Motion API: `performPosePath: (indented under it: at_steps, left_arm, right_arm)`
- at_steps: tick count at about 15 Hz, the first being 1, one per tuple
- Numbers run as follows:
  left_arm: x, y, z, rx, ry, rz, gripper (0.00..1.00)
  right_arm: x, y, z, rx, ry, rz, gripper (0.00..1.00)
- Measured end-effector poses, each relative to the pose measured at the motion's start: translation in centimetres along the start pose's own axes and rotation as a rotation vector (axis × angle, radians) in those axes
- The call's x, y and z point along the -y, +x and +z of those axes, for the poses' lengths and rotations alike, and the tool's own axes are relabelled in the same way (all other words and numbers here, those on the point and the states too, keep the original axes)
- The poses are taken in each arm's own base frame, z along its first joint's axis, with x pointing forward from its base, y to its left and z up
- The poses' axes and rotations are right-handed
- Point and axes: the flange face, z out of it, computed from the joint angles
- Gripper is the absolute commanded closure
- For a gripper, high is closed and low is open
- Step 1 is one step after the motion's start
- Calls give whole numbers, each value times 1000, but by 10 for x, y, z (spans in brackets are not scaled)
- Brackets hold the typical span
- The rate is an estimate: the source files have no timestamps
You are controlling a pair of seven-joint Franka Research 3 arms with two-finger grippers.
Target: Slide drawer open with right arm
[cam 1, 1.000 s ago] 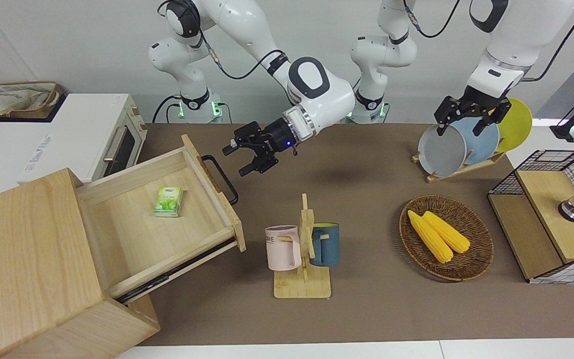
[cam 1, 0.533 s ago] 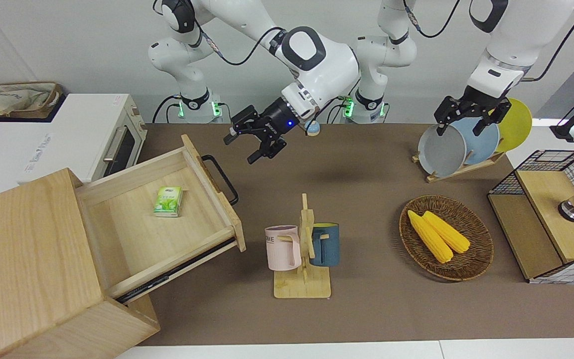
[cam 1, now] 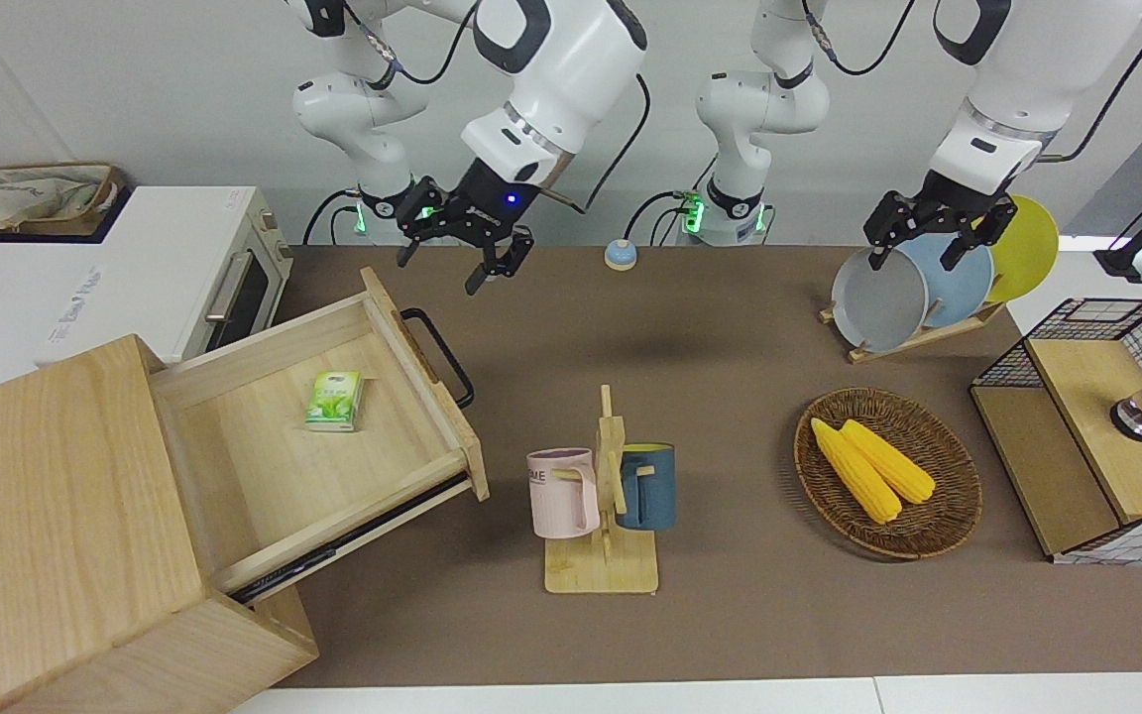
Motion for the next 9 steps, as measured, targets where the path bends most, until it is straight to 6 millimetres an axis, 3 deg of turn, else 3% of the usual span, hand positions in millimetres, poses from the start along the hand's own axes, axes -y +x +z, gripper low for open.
performPosePath:
  at_steps: [4, 9]
  left_arm:
    - [0, 0, 0, 0, 0, 0, 5]
    - [0, 0, 0, 0, 0, 0, 5]
  right_arm:
    - [-51, -4, 4, 56, 162, 52, 15]
    - [-113, -5, 32, 136, 367, 120, 15]
